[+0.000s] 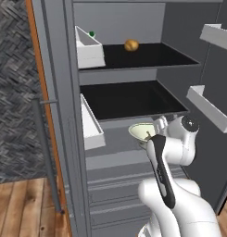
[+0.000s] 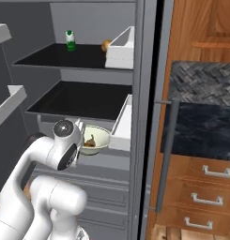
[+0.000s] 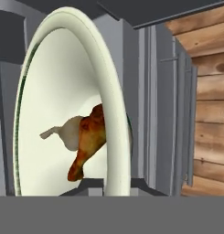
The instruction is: Pick the chicken drumstick and garlic from their plates and place them in the bowl. Then put the bowl in the fridge.
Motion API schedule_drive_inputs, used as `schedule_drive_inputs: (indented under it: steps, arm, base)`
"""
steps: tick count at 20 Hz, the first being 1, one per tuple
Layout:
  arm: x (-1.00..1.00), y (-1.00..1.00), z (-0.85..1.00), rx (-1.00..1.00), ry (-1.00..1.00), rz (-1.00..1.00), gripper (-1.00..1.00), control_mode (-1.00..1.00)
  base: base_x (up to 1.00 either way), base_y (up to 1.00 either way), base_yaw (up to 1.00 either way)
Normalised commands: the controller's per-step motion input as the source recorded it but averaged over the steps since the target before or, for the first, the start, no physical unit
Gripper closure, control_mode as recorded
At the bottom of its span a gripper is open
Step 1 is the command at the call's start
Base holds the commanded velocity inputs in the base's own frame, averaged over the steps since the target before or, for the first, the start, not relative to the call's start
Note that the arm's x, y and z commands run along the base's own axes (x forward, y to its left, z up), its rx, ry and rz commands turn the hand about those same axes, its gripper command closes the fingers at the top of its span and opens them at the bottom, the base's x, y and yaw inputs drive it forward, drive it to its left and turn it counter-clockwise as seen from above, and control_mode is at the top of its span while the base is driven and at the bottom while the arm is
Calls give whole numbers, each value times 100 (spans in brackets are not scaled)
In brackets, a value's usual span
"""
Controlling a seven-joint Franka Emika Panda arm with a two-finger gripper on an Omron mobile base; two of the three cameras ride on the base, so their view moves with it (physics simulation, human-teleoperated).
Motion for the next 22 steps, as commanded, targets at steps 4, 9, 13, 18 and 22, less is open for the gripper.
schedule_drive_inputs:
  steps: [4,9,13,18,22]
  arm:
    - [0,0,0,0,0,0,100,100]
    - [0,0,0,0,0,0,100,100]
    - [0,0,0,0,0,0,100,100]
    - [0,0,0,0,0,0,100,100]
    - [0,0,0,0,0,0,100,100]
  base:
    - [41,11,1]
    - [26,9,1]
    - [0,3,0]
    - [0,0,0]
    - [0,0,0]
